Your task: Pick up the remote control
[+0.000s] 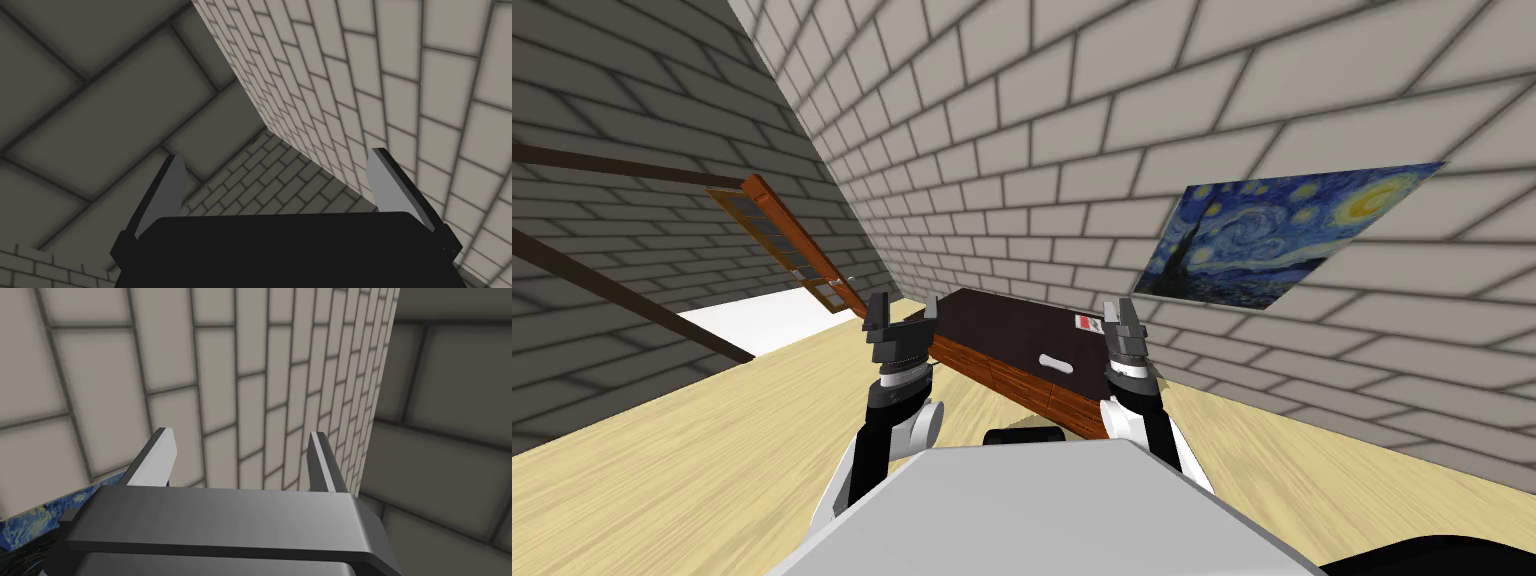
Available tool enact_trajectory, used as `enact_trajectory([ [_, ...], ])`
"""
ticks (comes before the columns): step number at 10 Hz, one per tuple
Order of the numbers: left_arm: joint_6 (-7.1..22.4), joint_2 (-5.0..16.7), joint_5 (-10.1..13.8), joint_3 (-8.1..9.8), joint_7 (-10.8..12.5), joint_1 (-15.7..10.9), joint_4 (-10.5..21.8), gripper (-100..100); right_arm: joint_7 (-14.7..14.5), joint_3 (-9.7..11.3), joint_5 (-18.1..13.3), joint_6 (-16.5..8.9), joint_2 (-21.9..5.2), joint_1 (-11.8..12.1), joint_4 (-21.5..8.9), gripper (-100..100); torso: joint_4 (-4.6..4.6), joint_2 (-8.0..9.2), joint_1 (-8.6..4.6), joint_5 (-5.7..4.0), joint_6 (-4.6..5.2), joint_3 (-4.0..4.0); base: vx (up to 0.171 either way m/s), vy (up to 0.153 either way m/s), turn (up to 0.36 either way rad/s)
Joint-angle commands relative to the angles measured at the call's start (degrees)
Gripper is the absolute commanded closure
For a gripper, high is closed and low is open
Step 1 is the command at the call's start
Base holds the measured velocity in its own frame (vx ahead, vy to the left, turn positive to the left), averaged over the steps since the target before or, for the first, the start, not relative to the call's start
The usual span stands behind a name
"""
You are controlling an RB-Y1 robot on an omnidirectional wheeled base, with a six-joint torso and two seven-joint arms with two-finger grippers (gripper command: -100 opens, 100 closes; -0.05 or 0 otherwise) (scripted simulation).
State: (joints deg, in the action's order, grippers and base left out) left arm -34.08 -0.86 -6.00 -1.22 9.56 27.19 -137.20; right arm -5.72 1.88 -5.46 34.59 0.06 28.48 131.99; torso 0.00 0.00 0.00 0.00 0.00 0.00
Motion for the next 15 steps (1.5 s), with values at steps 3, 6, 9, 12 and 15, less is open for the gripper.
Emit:
enact_trajectory([
  [3,0.00,0.00,0.00,0.00,0.00,0.00,0.00,0,-0.33,-0.92,-0.70,-0.92,-4.30,0.97,-0.92,-100,0.00,0.03,-0.06,-0.01,-0.01,0.01,-0.008,-0.011,0.133],
  [6,0.00,0.00,0.00,0.00,0.00,-0.01,0.00,0,-0.92,-2.14,-1.85,-2.43,-8.76,2.55,-2.53,-100,0.02,0.10,-0.11,-0.02,-0.02,0.06,-0.024,-0.022,0.258],
  [9,0.00,0.00,0.00,0.00,0.00,-0.01,0.00,0,-1.83,-3.50,-3.40,-4.53,-13.54,4.67,-4.90,-100,0.02,0.09,-0.16,-0.04,-0.02,0.05,-0.028,-0.030,0.319],
  [12,0.00,0.01,0.00,0.00,0.00,-0.01,0.00,0,-3.07,-4.71,-5.24,-7.15,-18.49,7.21,-8.03,-100,0.02,0.07,-0.15,-0.03,-0.02,0.04,-0.025,-0.026,0.392],
  [15,0.00,0.01,0.00,0.00,0.00,0.00,0.00,0,-4.68,-5.43,-7.25,-10.17,-23.40,10.05,-11.88,-100,0.01,0.00,-0.19,-0.04,-0.02,0.00,-0.010,-0.029,0.420],
])
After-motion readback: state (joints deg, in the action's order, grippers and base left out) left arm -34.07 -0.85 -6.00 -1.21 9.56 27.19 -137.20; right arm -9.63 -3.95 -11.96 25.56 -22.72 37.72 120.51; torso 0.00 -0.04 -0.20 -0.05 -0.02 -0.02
